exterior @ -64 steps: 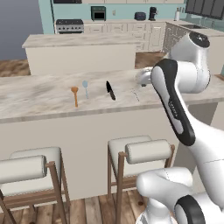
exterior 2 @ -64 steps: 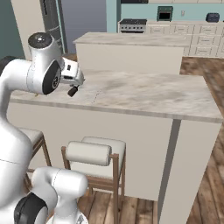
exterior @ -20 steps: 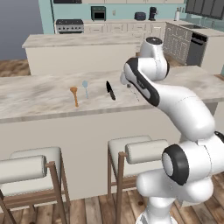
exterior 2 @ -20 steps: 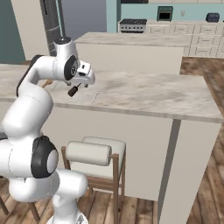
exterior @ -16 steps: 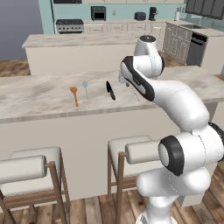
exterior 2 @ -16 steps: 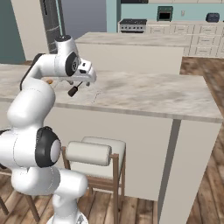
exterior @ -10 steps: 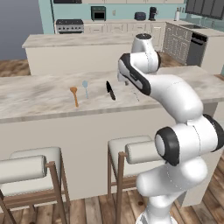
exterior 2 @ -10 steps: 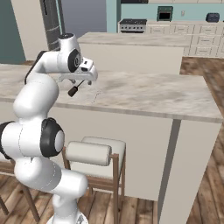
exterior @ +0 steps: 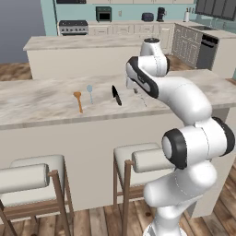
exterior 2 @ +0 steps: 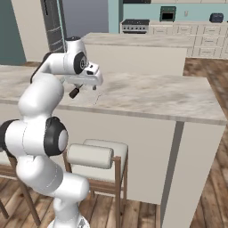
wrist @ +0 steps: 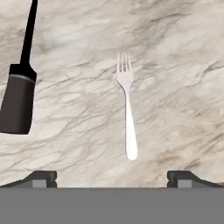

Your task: Pick up the metallic utensils from the counter and place them in the open drawer. Make sure not to pick up any wooden utensils.

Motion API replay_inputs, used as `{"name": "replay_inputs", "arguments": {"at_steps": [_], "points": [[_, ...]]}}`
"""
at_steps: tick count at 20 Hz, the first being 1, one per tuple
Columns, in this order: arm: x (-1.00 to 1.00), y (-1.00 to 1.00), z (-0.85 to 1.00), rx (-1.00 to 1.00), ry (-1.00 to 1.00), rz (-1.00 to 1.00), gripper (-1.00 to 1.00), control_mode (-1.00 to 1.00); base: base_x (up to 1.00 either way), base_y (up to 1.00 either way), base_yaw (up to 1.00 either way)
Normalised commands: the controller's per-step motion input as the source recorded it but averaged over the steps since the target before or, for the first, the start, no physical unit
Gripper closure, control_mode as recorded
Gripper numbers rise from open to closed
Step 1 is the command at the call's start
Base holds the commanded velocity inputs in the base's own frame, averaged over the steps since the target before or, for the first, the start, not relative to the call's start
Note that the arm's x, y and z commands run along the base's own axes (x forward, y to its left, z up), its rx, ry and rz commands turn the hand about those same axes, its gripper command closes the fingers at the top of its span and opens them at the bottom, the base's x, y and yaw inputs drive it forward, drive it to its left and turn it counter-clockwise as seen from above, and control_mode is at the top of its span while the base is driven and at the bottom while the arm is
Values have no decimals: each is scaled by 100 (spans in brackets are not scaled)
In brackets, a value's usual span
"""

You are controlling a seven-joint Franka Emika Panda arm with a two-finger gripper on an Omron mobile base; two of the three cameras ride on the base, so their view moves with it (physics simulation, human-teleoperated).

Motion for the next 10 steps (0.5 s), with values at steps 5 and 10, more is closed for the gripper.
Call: {"name": "replay_inputs", "arguments": {"at_steps": [5, 10], "points": [[14, -16, -54, 0, 16, 0, -100, -100, 0, 0, 0], [25, -12, -53, 0, 11, 0, -100, -100, 0, 0, 0]]}}
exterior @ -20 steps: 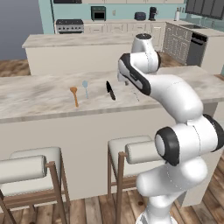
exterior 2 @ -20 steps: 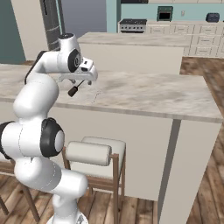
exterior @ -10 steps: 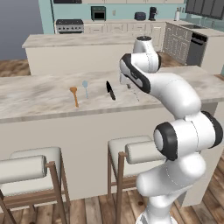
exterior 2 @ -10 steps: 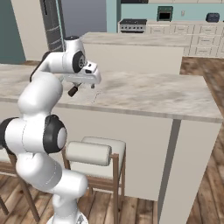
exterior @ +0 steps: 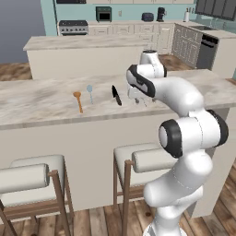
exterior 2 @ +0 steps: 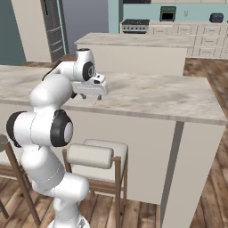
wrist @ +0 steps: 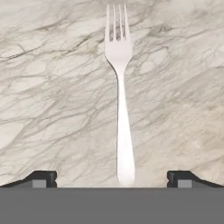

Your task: Pick up the metallic utensils from the counter and place them in the open drawer. Make sure not to pick up any wooden utensils.

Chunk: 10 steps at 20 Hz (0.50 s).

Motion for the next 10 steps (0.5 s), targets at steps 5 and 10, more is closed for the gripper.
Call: {"name": "replay_inputs", "arguments": {"at_steps": [5, 10], "points": [[15, -1, -13, 0, 7, 0, -100, -100, 0, 0, 0], [19, -3, -2, 0, 2, 0, -100, -100, 0, 0, 0]]}}
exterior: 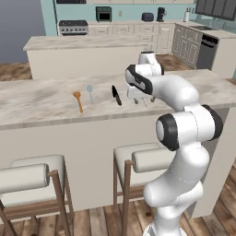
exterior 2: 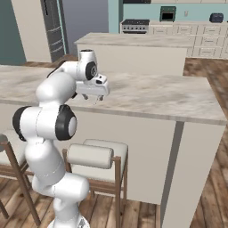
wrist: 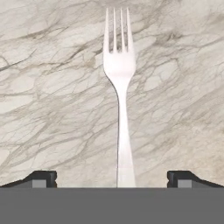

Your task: Pick up the metallic utensils from the counter and place them in the open drawer. Make sure not to pick up any wooden utensils.

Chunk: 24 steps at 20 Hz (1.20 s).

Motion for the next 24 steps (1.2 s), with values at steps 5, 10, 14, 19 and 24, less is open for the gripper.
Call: {"name": "replay_inputs", "arguments": {"at_steps": [5, 10, 14, 19, 24], "points": [[17, -6, -5, 0, 0, 0, -100, -100, 0, 0, 0], [9, -1, -14, 0, 0, 0, -100, -100, 0, 0, 0], [4, -1, -15, 0, 0, 0, -100, -100, 0, 0, 0], [13, 0, -27, 0, 0, 0, -100, -100, 0, 0, 0], [6, -3, -39, 0, -1, 0, -100, -100, 0, 0, 0]]}}
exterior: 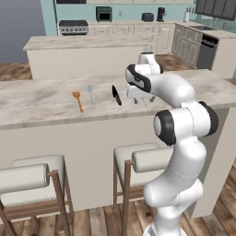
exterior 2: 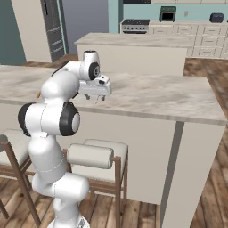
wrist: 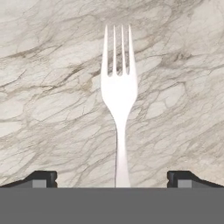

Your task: Pick up the metallic utensils from the counter and place them in the open drawer. Make sure not to pick up any wooden utensils.

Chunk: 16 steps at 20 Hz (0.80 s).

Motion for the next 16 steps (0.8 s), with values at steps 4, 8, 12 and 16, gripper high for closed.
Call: {"name": "replay_inputs", "arguments": {"at_steps": [4, 8, 12, 16], "points": [[17, -1, -26, 0, -7, 0, -100, -100, 0, 0, 0], [22, 0, -25, 0, -7, 0, -100, -100, 0, 0, 0], [18, -1, -31, 0, -5, 0, -100, -100, 0, 0, 0], [6, 0, -29, 0, -2, 0, -100, -100, 0, 0, 0]]}}
